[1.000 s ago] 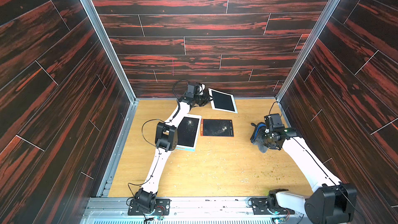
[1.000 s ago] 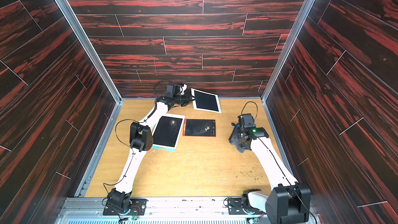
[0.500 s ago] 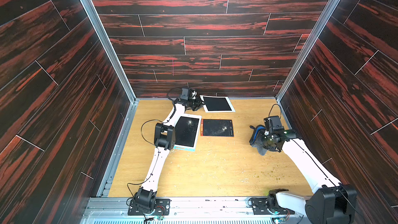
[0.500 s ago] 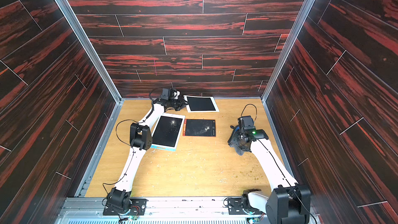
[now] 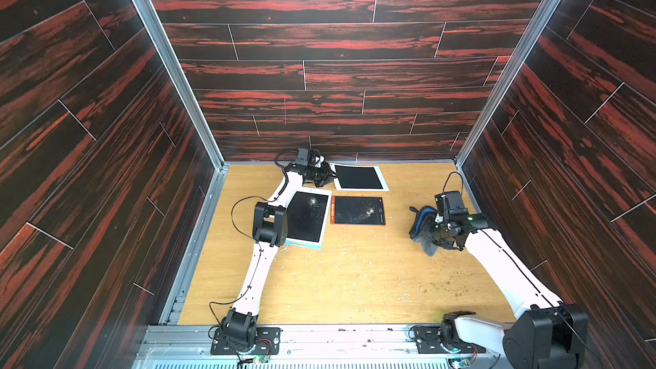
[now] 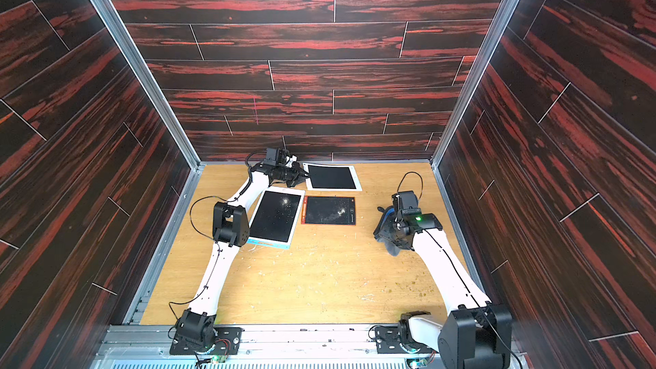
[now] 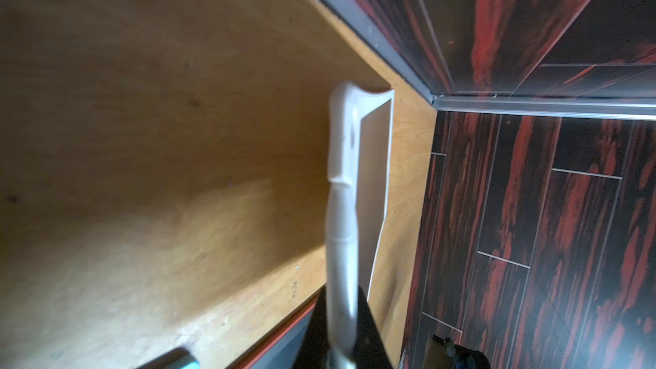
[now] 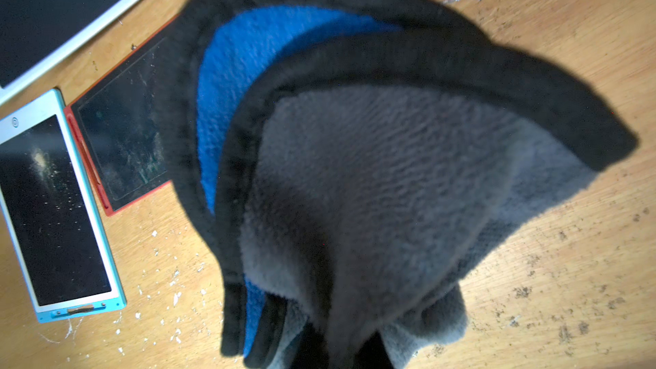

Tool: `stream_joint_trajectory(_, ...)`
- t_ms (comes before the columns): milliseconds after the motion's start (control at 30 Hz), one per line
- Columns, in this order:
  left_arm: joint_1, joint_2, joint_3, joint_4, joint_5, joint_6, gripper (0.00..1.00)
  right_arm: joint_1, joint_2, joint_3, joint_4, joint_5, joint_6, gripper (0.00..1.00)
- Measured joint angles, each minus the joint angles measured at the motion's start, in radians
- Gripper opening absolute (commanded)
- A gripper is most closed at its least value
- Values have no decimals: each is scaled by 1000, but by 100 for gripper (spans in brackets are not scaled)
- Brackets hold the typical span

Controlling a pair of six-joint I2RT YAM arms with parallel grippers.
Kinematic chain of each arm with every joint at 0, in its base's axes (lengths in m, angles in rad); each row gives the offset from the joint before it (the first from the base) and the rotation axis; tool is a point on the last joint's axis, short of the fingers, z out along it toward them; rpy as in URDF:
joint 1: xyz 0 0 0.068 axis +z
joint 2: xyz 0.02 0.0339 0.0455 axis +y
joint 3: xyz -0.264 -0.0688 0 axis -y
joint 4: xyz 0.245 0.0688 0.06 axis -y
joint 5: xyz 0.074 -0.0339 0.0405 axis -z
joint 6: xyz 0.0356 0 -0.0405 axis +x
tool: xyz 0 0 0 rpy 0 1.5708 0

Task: Wipe the drawing tablet
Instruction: Place the drawing tablet at the center of the board.

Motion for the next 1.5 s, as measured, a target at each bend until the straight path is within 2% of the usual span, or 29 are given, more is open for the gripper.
stream_joint_trajectory(167, -4, 0, 4, -32, 5, 33, 0, 0, 0, -5, 0, -10, 3, 0)
stream_joint_trajectory(400, -13, -22, -8, -160, -41, 184, 0, 0, 0, -5, 0, -10, 3, 0)
stream_joint_trajectory(533, -13, -30, 31, -201, -71, 228, 0, 0, -1, -5, -4, -10, 3, 0)
stream_joint_trajectory(600, -14, -28, 75, -224, -87, 237, 9, 0, -5, -5, -8, -10, 3, 0)
stream_joint_trajectory(700, -20, -28, 113, -216, -100, 237, 13, 0, -15, -5, -12, -10, 3, 0)
stream_joint_trajectory(733, -21, -28, 114, -205, -105, 234, 20, 0, -16, -5, -13, -10, 3, 0)
stream_joint_trajectory(767, -21, -24, 114, -193, -116, 234, 31, 0, -16, -5, -15, -10, 3, 0)
stream_joint_trajectory(800, -22, -16, 114, -178, -141, 232, 37, 0, -16, -5, -16, -11, 3, 0)
stream_joint_trajectory(867, -18, 4, 111, -156, -173, 222, 43, 0, -16, -5, -16, -11, 3, 0)
stream_joint_trajectory(933, -13, 29, 103, -135, -194, 213, 55, 0, -16, -5, -16, -14, 3, 0)
stream_joint_trajectory(1067, -7, 60, 97, -69, -204, 197, 73, -2, -16, -5, -15, -30, 3, 0)
stream_joint_trajectory(1100, -5, 60, 97, -59, -208, 200, 81, -2, -16, -5, -14, -34, 3, 0)
stream_joint_trajectory(1133, -3, 60, 97, -45, -206, 200, 97, -2, -16, -5, -14, -38, 4, 0)
stream_joint_trajectory(1167, -2, 60, 97, -33, -210, 201, 100, -2, -16, -5, -13, -42, 4, 0)
stream_joint_trajectory(1333, -1, 26, 57, -21, -241, 220, 100, -2, -13, -11, -5, -58, 3, 0)
stream_joint_trajectory(1500, -17, -111, -137, -84, -306, 278, 100, -2, 32, -10, 12, -59, -5, 0)
